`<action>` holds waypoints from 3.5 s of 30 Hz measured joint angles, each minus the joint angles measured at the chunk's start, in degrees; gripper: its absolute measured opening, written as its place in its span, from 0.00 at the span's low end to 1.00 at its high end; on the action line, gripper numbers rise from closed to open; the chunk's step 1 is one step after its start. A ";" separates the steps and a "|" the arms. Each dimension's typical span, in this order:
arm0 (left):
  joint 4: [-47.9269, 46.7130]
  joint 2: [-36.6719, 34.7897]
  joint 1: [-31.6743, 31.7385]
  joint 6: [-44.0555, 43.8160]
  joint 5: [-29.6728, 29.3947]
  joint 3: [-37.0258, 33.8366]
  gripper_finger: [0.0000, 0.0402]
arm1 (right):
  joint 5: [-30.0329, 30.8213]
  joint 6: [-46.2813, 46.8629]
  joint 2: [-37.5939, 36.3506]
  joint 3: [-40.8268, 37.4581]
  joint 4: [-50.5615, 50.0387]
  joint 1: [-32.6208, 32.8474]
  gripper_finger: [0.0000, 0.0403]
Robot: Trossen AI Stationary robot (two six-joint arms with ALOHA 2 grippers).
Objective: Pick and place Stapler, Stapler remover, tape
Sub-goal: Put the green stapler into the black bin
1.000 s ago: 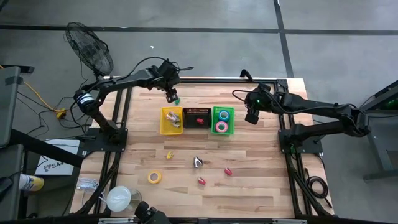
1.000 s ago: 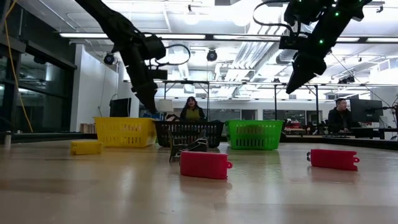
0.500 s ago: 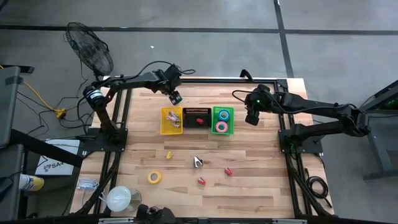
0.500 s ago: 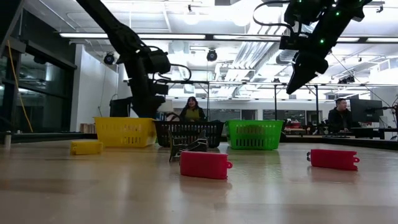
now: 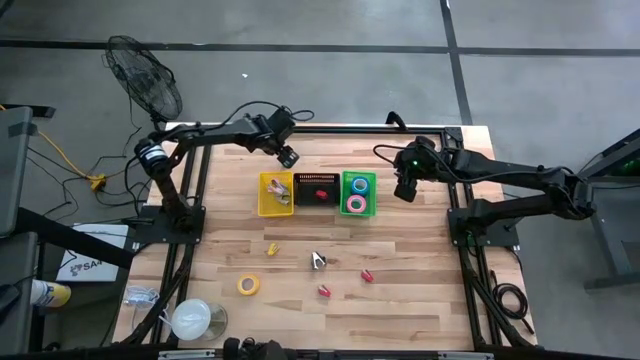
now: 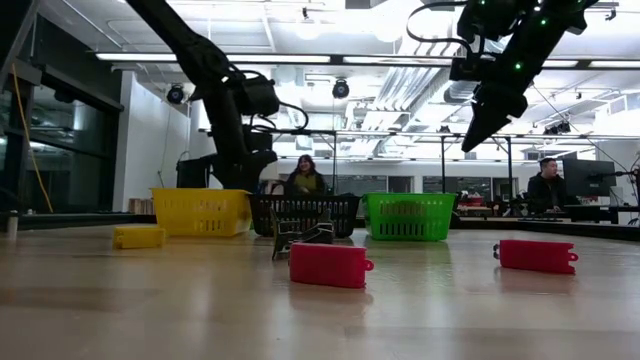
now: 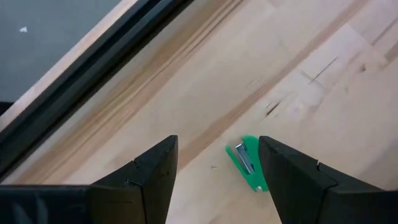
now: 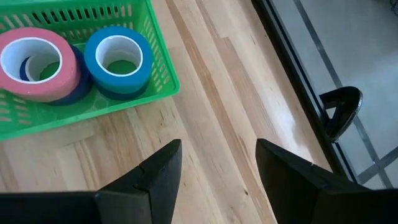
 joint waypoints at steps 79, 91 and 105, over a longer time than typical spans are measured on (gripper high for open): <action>-0.22 8.45 -3.45 3.44 2.24 2.15 0.15 | -5.04 0.52 0.02 0.07 -0.34 -0.01 0.49; -11.04 8.40 -3.41 16.45 5.09 14.09 0.16 | -5.04 0.51 0.02 0.02 -0.36 0.00 0.49; -34.77 8.25 -6.56 22.80 7.06 21.53 0.16 | -5.04 0.52 0.02 0.00 -0.58 0.01 0.49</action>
